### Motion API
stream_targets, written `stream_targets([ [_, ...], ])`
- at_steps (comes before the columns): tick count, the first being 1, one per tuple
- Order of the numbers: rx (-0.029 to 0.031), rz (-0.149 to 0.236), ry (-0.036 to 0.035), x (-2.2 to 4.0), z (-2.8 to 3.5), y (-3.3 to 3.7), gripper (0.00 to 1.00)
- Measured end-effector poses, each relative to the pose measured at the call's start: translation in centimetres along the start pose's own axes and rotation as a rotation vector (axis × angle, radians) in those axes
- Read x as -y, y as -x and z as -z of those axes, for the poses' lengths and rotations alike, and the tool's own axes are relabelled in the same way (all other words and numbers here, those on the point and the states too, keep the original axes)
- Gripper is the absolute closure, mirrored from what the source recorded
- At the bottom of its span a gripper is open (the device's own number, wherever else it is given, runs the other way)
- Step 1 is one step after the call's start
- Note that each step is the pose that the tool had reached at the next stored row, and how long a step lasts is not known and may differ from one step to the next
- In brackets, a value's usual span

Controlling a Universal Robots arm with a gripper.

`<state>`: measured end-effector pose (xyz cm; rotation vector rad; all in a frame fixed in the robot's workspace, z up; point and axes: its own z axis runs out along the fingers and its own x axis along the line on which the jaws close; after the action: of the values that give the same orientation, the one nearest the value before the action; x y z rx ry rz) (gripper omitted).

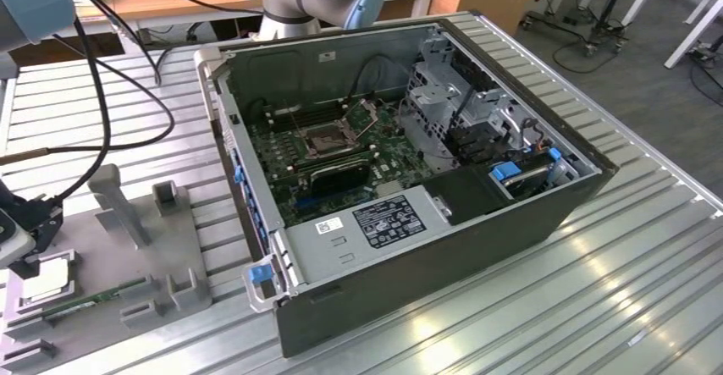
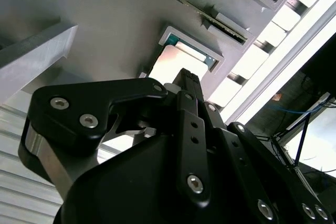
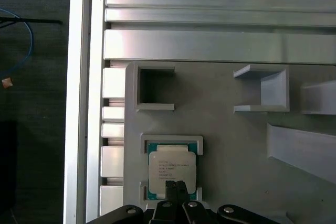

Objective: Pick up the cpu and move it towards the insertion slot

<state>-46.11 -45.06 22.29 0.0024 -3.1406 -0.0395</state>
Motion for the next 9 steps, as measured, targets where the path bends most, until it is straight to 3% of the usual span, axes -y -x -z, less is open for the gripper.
stream_targets([
  [4, 0.0, 0.0, 0.0, 0.0, 0.0, 0.0, 0.83],
  [9, 0.0, -0.001, 0.0, 0.0, 0.0, 0.0, 0.59],
])
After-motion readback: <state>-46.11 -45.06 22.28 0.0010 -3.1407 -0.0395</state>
